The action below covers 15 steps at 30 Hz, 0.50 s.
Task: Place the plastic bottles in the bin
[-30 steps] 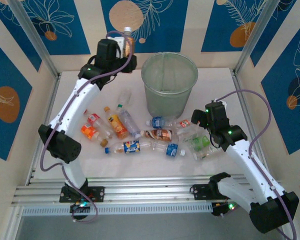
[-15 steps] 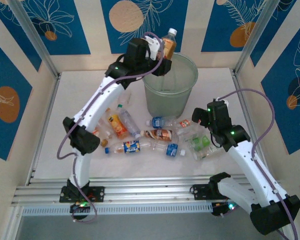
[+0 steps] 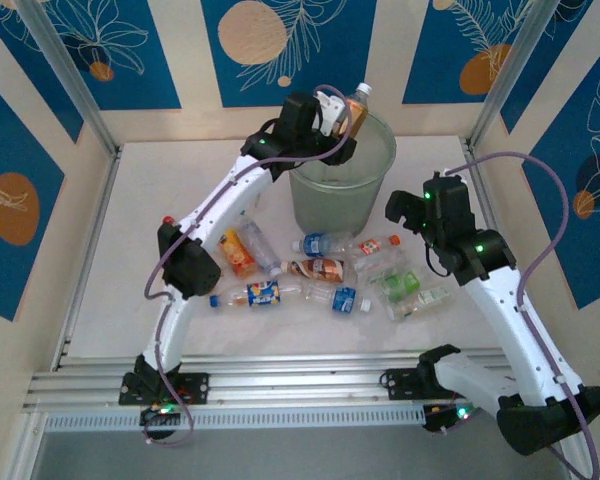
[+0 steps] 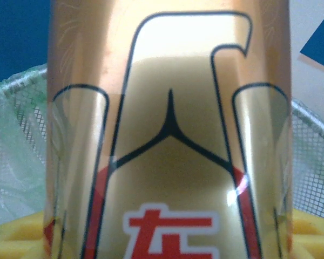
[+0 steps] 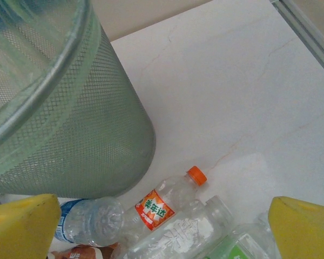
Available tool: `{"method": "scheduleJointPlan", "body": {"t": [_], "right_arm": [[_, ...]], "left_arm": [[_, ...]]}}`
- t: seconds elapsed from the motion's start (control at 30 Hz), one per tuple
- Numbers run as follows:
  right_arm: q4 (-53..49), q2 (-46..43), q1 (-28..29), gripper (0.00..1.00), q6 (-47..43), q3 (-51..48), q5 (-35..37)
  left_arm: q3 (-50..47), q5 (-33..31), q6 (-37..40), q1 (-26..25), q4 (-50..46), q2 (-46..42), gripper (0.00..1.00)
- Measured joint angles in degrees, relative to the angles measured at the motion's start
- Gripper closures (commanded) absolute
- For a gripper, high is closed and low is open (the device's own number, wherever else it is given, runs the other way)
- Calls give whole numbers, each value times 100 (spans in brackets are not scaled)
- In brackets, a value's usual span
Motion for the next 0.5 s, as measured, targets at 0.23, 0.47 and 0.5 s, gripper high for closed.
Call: {"method": "scheduleJointPlan", "body": {"t": [0.23,0.47,0.5], "right_arm": [[-122,175,4,1,44,181,-4],[-269,188,4,1,90,181,2],[-289,188,4,1,92,181,4]], "left_arm": [[59,-52,584,0,-175,116,41],[68,-262,1029,0,-407,422,40],[68,-275,1078,0,-426,470,40]]}}
